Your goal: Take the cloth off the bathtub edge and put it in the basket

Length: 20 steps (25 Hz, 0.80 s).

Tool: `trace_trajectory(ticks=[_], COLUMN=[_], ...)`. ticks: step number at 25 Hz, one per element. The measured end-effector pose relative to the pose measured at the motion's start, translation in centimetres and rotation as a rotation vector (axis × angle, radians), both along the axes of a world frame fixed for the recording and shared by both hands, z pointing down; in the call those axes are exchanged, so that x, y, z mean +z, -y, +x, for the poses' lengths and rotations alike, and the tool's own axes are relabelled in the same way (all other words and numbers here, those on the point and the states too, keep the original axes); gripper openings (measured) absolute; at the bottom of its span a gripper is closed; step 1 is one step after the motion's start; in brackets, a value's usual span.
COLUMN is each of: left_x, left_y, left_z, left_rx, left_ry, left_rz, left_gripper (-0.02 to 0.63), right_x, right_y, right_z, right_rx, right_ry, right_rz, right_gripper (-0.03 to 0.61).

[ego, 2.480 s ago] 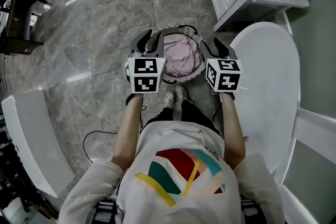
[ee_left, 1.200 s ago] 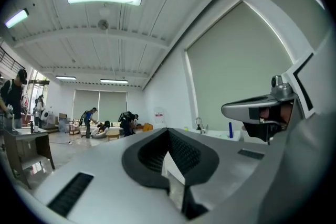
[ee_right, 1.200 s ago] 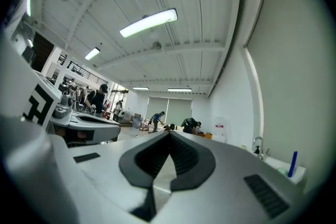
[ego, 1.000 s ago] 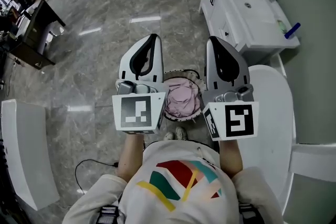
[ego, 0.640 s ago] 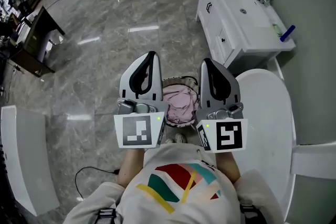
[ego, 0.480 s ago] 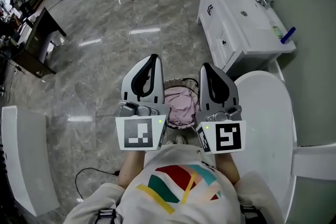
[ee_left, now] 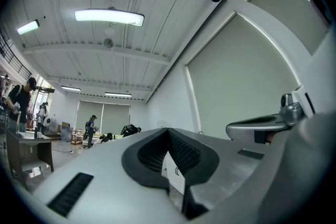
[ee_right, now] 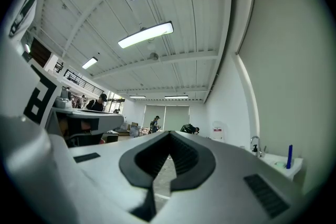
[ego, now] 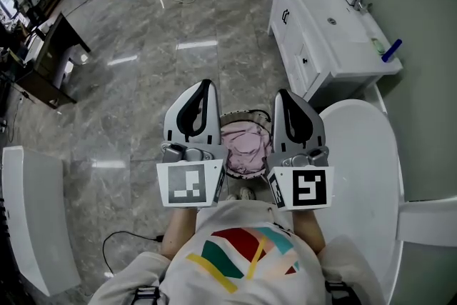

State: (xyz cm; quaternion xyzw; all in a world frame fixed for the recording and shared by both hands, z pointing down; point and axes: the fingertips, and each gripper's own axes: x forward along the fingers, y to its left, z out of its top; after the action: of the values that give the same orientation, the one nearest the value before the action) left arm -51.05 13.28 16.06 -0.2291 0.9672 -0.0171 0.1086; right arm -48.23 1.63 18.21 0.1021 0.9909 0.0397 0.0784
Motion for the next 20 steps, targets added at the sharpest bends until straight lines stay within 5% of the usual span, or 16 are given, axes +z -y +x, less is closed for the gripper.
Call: trace_trajectory(ticks=[20], left_x=[0.6], left_y=[1.0], left_z=[-0.2], left_rx=[0.015], left_ry=[-0.022], left_rz=[-0.005], left_gripper=[0.017], right_x=[-0.1], right_y=[0.9], right_z=[-0.1], right_rx=[0.001], right_ry=[-0.010], right_rz=[-0.016], right_gripper=[0.011])
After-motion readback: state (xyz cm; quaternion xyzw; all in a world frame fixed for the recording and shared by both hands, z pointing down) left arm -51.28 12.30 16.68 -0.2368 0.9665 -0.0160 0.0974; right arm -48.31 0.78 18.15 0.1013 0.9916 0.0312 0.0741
